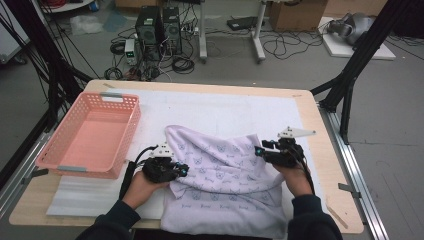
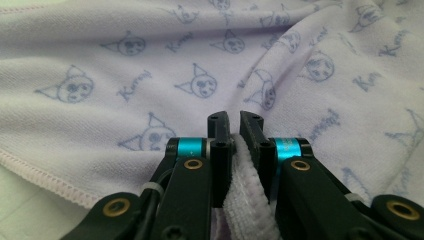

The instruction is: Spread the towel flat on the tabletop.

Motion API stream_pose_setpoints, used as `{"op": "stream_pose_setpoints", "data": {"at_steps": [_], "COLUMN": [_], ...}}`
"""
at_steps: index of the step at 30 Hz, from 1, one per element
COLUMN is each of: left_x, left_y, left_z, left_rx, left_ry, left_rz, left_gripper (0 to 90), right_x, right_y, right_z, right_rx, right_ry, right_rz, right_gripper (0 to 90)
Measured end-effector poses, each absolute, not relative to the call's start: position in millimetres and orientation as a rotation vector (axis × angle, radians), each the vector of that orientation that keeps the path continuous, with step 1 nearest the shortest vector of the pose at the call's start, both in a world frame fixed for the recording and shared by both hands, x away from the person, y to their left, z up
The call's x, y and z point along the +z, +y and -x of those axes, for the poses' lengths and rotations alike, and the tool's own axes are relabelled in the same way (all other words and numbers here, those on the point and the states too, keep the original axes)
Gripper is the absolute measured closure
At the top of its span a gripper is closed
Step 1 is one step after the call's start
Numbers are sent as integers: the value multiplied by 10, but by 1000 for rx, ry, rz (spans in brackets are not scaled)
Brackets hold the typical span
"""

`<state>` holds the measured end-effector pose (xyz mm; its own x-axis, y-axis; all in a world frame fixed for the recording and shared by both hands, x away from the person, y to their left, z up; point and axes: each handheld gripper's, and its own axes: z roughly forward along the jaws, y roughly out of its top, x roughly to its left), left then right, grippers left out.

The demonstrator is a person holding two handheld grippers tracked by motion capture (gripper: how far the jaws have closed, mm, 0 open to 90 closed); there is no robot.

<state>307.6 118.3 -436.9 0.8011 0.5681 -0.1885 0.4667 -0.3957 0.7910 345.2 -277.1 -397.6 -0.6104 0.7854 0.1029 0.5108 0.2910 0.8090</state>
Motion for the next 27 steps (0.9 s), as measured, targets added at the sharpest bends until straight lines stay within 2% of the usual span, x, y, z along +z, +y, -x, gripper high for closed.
{"op": "stream_pose_setpoints", "data": {"at_steps": [5,8,11,13,19,23,24,27], "left_x": [-4377,-4377,-4382,-4386,-4378,-4369,-4363,-4343], "left_y": [1188,1193,1192,1194,1201,1211,1220,1256], "left_z": [-3075,-3069,-3068,-3073,-3080,-3078,-3084,-3108], "left_rx": [138,138,137,135,135,139,144,189], "left_ry": [764,764,766,764,769,777,784,844], "left_rz": [-2049,-2049,-2047,-2049,-2036,-2024,-2018,-1960], "left_gripper": [821,822,822,821,810,787,757,573], "right_x": [-4162,-4353,-4373,-4338,-4138,-4146,-4175,-4322], "right_y": [-2509,-2443,-2498,-2516,-2630,-2631,-2633,-2638], "right_z": [-3790,-3897,-3872,-3833,-3547,-3279,-3222,-3106], "right_rx": [970,875,935,928,1073,1043,1033,1004], "right_ry": [2305,2388,2372,2394,2368,2466,2496,2579], "right_rz": [-1124,-1148,-1166,-1130,-1001,-893,-886,-881], "right_gripper": [542,630,823,879,879,879,880,880]}}
